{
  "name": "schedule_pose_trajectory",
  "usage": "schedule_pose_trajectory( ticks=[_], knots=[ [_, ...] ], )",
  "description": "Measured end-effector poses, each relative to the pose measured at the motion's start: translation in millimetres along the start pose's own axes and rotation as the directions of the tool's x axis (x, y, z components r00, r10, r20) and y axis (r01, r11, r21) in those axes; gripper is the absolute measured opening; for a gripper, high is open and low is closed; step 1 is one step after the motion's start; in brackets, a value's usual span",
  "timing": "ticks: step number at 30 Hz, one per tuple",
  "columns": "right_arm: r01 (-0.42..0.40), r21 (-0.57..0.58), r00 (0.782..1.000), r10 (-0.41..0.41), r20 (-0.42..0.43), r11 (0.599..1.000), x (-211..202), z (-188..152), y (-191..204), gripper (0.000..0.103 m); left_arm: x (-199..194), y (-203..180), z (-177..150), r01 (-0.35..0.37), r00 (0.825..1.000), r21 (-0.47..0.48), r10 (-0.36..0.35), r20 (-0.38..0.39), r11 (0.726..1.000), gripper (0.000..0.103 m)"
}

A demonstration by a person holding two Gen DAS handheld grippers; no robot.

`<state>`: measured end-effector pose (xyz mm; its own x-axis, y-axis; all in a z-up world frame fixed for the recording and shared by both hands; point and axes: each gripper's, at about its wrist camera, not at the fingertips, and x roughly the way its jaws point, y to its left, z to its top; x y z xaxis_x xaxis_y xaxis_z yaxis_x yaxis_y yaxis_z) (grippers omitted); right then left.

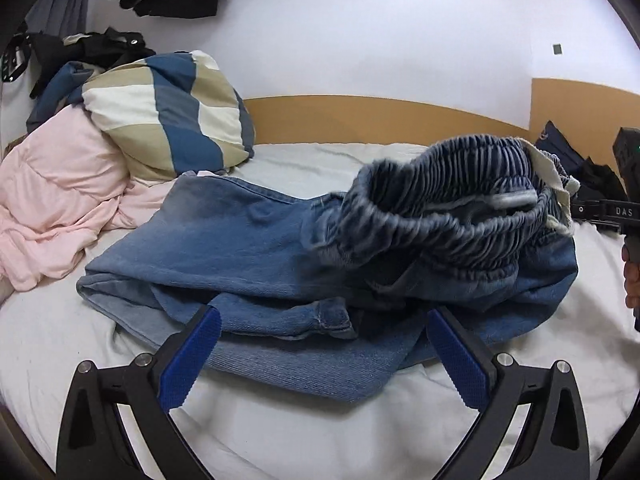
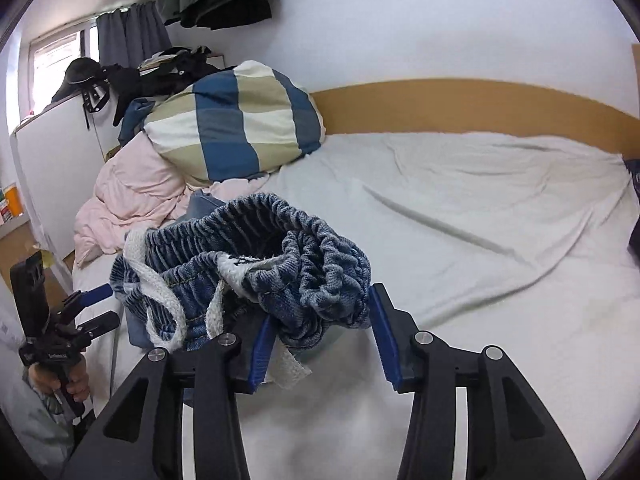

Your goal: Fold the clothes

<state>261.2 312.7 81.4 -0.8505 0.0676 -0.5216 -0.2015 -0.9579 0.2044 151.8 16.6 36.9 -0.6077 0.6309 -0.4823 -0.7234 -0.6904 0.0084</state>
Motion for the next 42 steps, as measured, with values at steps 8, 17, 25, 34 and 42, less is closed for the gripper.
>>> schedule_pose_trajectory(
  ticks=[8,17,25,34,42],
  knots=[
    [-0.046,0.071,0.997,0.050,-0.062,0.996,16,-38,-45,0.048,22,-21,30,-0.040,0.999,0.333,0.050,-0.020,0.942,0.103],
    [-0.107,0.129,0.993,0.112,-0.036,0.986,14,-50,-54,0.048,69,-74,30,-0.132,0.982,0.771,0.191,0.013,0.623,0.096],
    [-0.164,0.275,0.979,0.191,-0.073,0.947,26,-55,-77,0.048,80,-85,39,-0.057,0.991,0.802,0.128,-0.024,0.595,0.057],
    [-0.224,0.379,0.963,0.265,-0.056,0.898,27,-57,-94,0.059,33,-58,106,-0.137,0.989,0.550,0.084,0.121,0.824,0.023],
    [-0.220,0.457,0.966,0.259,-0.024,0.862,21,-63,-109,0.075,16,-76,100,-0.111,0.994,0.637,0.072,0.087,0.763,0.024]
  ],
)
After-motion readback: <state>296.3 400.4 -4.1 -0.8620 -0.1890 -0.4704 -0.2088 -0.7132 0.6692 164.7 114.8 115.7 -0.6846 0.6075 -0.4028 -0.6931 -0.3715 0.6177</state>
